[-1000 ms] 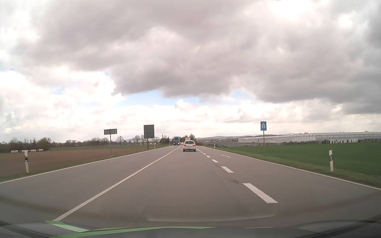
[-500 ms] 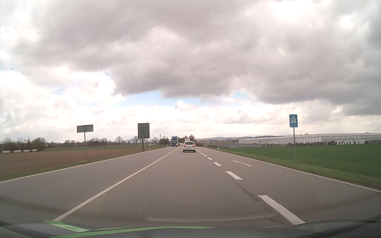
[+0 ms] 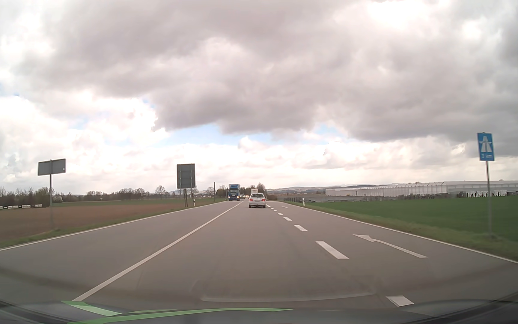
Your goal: Follow the waypoints while adhering to traffic rules and regulations
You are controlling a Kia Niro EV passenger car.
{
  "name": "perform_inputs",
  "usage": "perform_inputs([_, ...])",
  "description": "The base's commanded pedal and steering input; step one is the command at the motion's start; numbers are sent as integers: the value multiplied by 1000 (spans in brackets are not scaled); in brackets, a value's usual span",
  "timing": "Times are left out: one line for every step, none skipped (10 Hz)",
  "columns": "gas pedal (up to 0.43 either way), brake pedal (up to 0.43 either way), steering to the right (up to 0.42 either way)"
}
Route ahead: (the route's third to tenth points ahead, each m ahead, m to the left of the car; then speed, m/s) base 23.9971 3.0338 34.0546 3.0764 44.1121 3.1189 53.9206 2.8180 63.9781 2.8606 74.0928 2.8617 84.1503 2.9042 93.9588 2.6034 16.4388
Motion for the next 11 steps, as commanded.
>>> perform_inputs([169, 0, -2])
perform_inputs([169, 0, -2])
perform_inputs([169, 0, -2])
perform_inputs([169, 0, -2])
perform_inputs([169, 0, -2])
perform_inputs([189, 0, -2])
perform_inputs([189, 0, -2])
perform_inputs([189, 0, -2])
perform_inputs([189, 0, -2])
perform_inputs([189, 0, -2])
perform_inputs([189, 0, -2])
